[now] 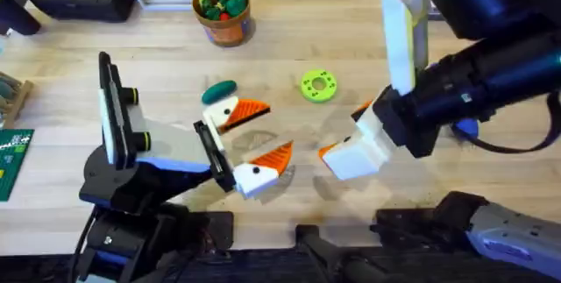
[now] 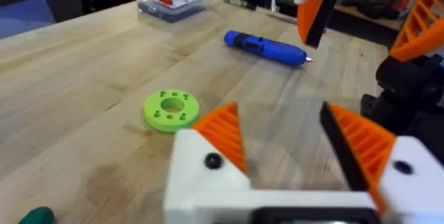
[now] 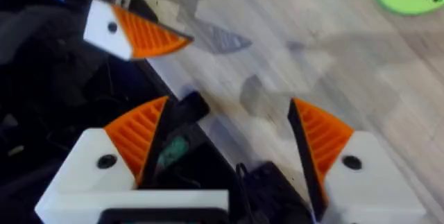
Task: Pick up the gripper from the table and insert it into the empty holder that is missing its gripper. Then pick up a screw, insert it into the mounting hole, and use the screwdriver to tighten it. Finally, clean up the table by picking up the vegetable and placing it into the bucket.
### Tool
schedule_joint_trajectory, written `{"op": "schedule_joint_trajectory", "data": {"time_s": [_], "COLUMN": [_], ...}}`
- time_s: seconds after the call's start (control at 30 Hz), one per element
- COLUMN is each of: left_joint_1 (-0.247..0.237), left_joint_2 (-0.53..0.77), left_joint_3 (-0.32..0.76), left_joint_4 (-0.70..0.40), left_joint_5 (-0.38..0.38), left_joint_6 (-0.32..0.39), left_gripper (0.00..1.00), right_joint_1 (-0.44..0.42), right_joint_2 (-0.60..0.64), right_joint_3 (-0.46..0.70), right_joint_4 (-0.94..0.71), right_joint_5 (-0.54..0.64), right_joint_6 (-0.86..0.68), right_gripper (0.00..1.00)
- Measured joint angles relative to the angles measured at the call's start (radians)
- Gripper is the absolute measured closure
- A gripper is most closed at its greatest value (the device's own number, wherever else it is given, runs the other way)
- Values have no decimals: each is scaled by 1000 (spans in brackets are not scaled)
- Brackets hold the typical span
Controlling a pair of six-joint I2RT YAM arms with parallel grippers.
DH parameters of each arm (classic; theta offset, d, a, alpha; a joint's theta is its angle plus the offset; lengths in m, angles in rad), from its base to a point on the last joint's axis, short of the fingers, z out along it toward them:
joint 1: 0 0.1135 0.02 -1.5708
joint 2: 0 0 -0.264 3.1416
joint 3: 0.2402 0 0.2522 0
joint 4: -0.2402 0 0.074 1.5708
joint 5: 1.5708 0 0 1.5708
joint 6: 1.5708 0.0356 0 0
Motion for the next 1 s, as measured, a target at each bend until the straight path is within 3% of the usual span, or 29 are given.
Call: {"op": "schedule_joint_trajectory", "data": {"time_s": [0.07,0.17,0.2,0.23,0.5,0.63,1.0], "left_joint_1": [0,0,0,0,0,0,0], "left_joint_2": [0,0,0,0,0,0,0], "left_joint_3": [0,0,0,0,0,0,0], "left_joint_4": [0,0,0,0,0,0,0], "left_joint_5": [0,0,-1,0,-1,-1,-1], "left_joint_6": [1,1,6,5,5,5,5], "left_gripper": [412,869,961,989,996,996,996], "right_joint_1": [0,0,0,0,-5,-68,-531], "right_joint_2": [2,2,2,2,2,2,35], "right_joint_3": [-1,-2,-2,-2,-2,-2,-2], "right_joint_4": [-5,7,10,10,13,14,101], "right_joint_5": [-3,0,0,2,14,64,376], "right_joint_6": [-8,-15,-15,-15,-18,-5,-46], "right_gripper": [8,7,7,7,7,7,9]}}
